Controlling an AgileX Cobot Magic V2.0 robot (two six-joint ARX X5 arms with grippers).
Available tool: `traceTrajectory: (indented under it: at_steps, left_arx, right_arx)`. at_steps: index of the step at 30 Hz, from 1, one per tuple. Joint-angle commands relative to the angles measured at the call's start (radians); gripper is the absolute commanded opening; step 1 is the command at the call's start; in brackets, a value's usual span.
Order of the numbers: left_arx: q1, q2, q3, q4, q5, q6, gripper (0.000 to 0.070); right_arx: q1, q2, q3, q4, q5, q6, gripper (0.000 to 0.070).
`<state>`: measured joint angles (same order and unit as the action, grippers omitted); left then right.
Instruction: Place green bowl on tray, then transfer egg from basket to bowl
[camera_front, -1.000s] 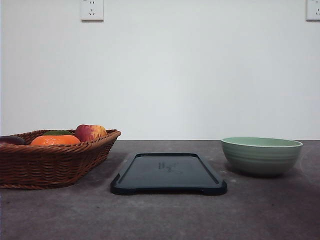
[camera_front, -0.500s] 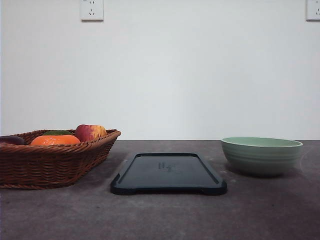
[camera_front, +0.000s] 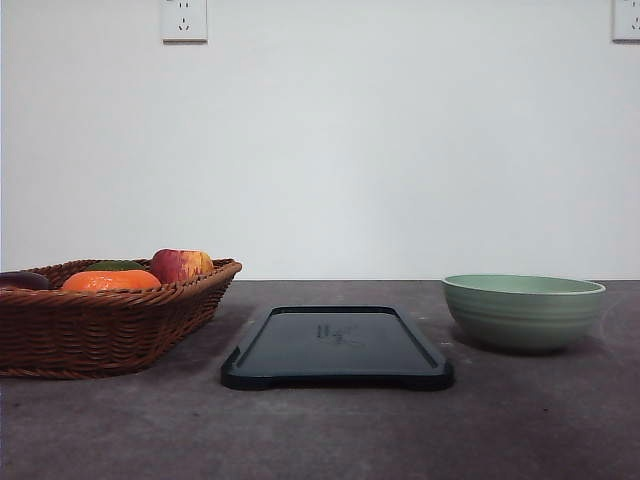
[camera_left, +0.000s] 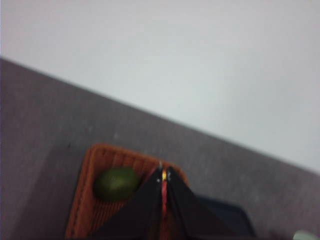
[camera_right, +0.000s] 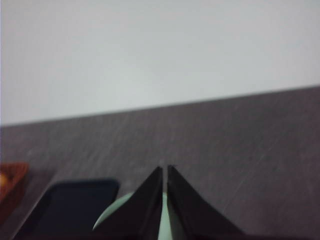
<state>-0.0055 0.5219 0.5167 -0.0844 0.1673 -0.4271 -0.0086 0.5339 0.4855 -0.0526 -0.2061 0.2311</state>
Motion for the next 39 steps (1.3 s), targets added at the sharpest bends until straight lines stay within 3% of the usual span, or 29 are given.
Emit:
traceTrajectory:
  at_steps: [1,8,17,24,25,27,30,32,39]
  left_arx:
    - [-0.008,0.056,0.059,-0.031,0.015,0.071,0.0001]
    - [-0.050,0.299,0.253,-0.189,0.038,0.182,0.0001]
    - [-0.107,0.527,0.415,-0.371,0.040,0.265,0.0001]
    - [-0.129,0.573,0.426,-0.381,0.044,0.268,0.0003]
    - [-0.129,0.573,0.426,-0.380,0.045,0.268,0.0025]
    - [-0.129,0.570,0.427,-0.382,0.045,0.268,0.0142]
    - [-0.129,0.569,0.427,-0.390,0.045,0.268,0.0362]
    - [-0.129,0.569,0.427,-0.396,0.045,0.268,0.0387]
    - [-0.129,0.569,0.427,-0.396,0.045,0.254,0.0387]
  right_arx:
    - [0.000,0.050,0.034,-0.009,-0.018,-0.019,0.0007]
    - [0.000,0.273,0.133,-0.131,-0.084,-0.063,0.0007]
    - [0.001,0.493,0.270,-0.331,-0.086,-0.140,0.0007]
    - [0.001,0.526,0.293,-0.339,-0.085,-0.144,0.0009]
    - [0.000,0.526,0.293,-0.338,-0.085,-0.145,0.0012]
    - [0.001,0.526,0.293,-0.338,-0.085,-0.149,0.0074]
    - [0.001,0.526,0.293,-0.339,-0.085,-0.153,0.0286]
    - [0.001,0.526,0.293,-0.346,-0.086,-0.149,0.0315]
    - [0.002,0.547,0.356,-0.457,-0.085,-0.111,0.0315]
